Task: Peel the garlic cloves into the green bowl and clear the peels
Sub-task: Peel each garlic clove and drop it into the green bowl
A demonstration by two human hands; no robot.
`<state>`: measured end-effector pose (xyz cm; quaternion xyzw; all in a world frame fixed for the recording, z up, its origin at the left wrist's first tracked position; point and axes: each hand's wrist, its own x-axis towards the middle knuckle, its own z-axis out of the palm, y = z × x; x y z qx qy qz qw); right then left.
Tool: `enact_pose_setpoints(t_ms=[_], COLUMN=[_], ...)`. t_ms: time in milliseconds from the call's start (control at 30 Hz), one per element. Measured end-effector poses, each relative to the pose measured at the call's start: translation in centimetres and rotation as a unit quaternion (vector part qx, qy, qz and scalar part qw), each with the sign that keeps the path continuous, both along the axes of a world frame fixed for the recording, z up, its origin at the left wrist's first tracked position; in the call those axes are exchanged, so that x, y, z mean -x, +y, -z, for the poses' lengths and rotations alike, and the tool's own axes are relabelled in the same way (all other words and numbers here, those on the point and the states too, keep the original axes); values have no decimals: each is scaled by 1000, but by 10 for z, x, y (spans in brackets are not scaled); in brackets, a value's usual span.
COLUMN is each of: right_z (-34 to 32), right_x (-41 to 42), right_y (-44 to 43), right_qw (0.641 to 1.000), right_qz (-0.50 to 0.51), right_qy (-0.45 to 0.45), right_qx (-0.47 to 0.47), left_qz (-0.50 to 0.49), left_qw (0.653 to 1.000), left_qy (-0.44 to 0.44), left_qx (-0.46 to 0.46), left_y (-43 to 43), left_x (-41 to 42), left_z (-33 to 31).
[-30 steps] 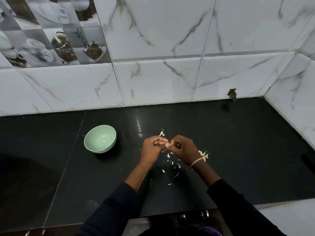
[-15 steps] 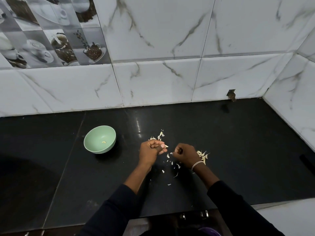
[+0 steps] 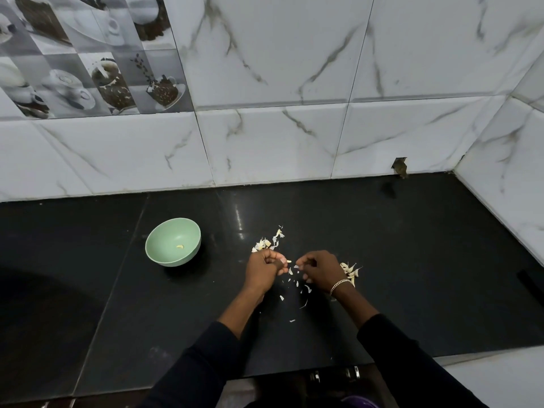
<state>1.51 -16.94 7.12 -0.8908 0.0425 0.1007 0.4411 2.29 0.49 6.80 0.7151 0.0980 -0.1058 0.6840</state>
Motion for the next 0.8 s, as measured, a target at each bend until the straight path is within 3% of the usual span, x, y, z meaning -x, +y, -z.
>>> enact_pose_setpoints(t_ms=[133, 333, 600, 800], right_z=[-9, -13, -23, -21], right_x=[1, -6, -11, -11], right_y=[6, 11, 18, 12], right_qw=[996, 996, 982, 994], right_qz=[-2, -71, -121, -86], right_qy=[-17, -47, -30, 8], right_qx=[-83, -13, 139, 66], left_qz=[1, 11, 25, 36], left_qw=[1000, 1000, 976, 976], left_qy=[2, -8, -95, -108], left_qx=[11, 1, -193, -186], left_y=[-2, 1, -3, -2], left_x=[-1, 0, 3, 1], left_z=[1, 1, 1, 1])
